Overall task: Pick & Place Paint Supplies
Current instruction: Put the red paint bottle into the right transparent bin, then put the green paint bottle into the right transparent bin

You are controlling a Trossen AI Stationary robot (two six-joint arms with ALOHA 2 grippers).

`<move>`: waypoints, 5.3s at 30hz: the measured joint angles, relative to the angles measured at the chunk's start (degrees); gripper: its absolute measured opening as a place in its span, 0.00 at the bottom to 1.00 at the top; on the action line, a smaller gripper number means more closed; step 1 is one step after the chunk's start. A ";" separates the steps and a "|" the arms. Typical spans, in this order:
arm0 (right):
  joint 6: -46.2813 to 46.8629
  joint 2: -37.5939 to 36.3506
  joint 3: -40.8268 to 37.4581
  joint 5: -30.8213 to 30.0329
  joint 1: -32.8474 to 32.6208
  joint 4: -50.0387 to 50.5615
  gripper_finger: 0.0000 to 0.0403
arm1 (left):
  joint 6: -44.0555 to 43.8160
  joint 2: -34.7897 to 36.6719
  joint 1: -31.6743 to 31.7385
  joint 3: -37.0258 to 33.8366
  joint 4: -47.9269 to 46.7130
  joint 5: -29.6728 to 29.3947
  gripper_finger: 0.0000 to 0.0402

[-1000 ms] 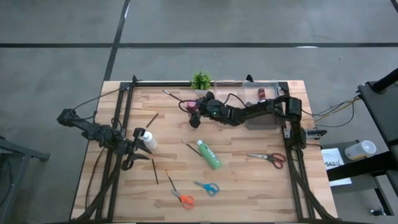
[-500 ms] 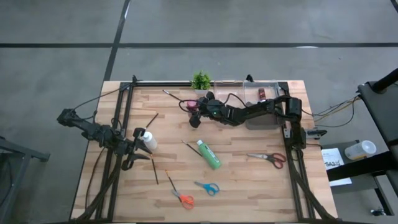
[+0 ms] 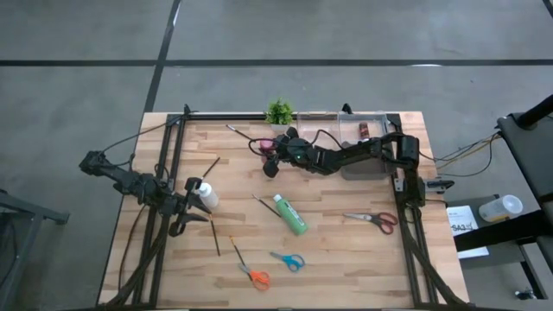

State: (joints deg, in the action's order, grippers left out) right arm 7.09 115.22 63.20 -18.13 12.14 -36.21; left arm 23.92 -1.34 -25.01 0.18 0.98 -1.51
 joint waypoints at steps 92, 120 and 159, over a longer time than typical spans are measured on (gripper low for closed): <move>-15.22 -16.57 12.15 -14.36 33.68 90.45 0.49 | 0.02 -0.37 0.01 0.00 0.02 0.01 0.29; -15.32 -12.35 11.76 -5.82 33.79 87.88 0.49 | 0.01 -0.37 0.01 -0.01 0.02 0.00 0.29; -14.42 -17.10 11.83 -4.28 33.86 91.01 0.68 | 0.02 -0.38 0.01 -0.02 0.01 0.00 0.29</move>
State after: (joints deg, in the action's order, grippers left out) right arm -7.32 98.12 75.03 -22.41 46.00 54.80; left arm 23.94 -1.73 -25.00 0.16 0.98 -1.51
